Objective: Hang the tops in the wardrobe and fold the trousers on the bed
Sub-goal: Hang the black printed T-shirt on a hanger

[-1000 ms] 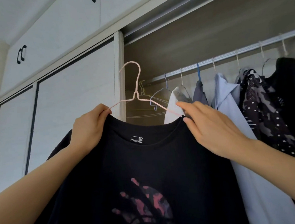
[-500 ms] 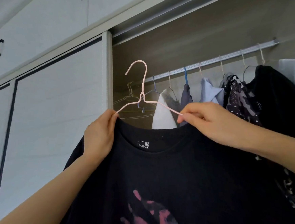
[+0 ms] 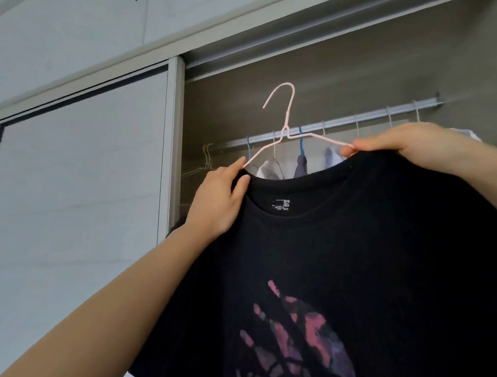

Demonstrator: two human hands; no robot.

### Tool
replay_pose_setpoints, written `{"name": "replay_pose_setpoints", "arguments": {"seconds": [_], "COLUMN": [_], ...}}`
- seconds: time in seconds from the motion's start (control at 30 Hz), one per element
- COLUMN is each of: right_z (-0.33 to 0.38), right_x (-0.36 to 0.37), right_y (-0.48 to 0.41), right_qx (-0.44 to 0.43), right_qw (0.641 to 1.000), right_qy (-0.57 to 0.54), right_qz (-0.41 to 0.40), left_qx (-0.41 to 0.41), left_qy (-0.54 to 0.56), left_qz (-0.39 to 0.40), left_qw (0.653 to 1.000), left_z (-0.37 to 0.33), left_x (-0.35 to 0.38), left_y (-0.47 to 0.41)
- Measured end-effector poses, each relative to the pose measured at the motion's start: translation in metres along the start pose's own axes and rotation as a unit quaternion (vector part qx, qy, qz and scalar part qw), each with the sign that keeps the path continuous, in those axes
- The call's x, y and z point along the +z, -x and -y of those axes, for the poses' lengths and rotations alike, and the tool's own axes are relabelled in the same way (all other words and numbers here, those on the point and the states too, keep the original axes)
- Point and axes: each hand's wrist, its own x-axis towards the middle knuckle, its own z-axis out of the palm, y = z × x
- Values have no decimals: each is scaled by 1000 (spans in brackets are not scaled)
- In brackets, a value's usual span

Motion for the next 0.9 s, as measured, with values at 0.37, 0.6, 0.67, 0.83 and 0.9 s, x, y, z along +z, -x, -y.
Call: {"name": "replay_pose_setpoints", "arguments": {"seconds": [0.37,0.6,0.67,0.83,0.9], "right_z": [-10,24,26,39,46], "right_x": [61,128,150,207,224], "right_y": [-43,-72,-80,-112,-121], "right_qx": [99,48,44,39,28], "right_qw": [995,965,940,973,985], "right_qy": [7,-254,-335,-227,-167], "right_qz": [-25,44,39,9,-18], "left_qx": [-43,-122,-151,-191,-191], "left_qy": [239,416,480,637,623], "left_qz": [161,115,106,93,122], "left_qw": [957,894,857,741,749], "left_z": [-26,-41,-42,-33,-21], "left_x": [6,-28,-46,-81,-90], "left_y": [19,35,40,49,53]}}
